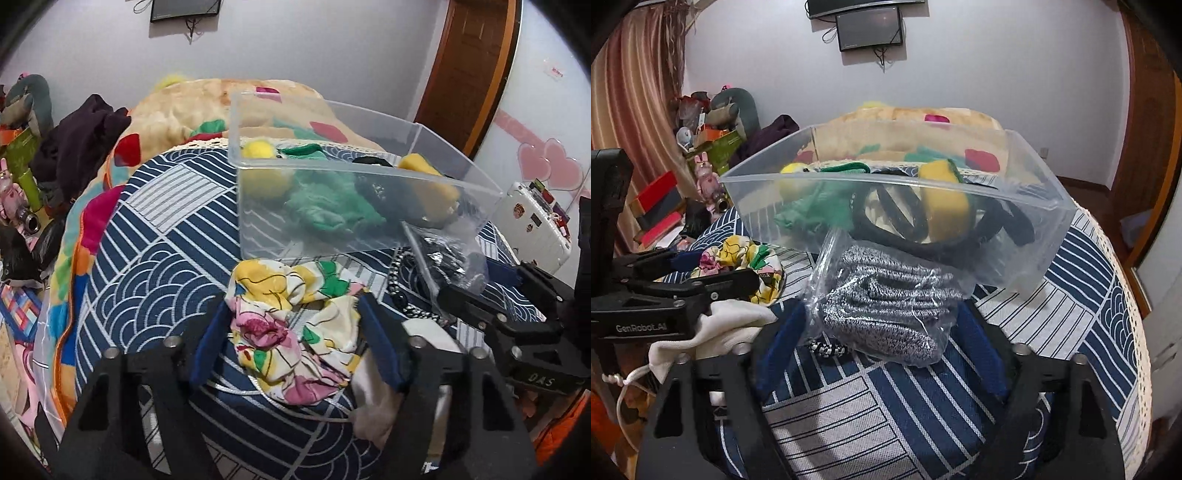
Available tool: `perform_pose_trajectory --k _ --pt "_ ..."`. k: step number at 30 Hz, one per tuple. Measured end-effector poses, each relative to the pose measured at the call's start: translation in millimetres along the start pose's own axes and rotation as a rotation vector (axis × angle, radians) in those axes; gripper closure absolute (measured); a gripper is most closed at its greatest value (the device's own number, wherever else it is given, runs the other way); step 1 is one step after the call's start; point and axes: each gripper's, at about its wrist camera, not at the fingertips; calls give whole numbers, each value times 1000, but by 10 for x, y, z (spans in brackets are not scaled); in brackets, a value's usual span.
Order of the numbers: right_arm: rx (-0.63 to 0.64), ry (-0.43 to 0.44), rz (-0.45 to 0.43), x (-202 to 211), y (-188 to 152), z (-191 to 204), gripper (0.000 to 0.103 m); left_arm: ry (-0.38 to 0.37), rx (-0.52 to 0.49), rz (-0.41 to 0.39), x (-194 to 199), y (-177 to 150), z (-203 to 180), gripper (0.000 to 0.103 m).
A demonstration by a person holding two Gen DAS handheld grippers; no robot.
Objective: Organize soft objects
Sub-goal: 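Grasp the bagged silver scrubber with the right tool while the left tool grasps the floral cloth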
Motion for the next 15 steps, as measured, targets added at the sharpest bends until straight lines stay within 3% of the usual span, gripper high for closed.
perform_pose_trajectory --k 3,8,15 --pt "0 3 -7 37 -13 -9 45 -20 -4 0 6 -4 -51 60" --pt "4 5 -27 117 -25 -23 58 -50 -17 2 56 -27 -109 84" --pt "-12 -4 -77 285 -20 -32 64 -7 -66 -55 287 -60 -209 90"
Point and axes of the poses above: each gripper's, at about its wrist camera, not at the fingertips, and x roughly against the way its jaws point, z to its left, y to its top, and after that the axes turned 14 degrees about -z, right-handed
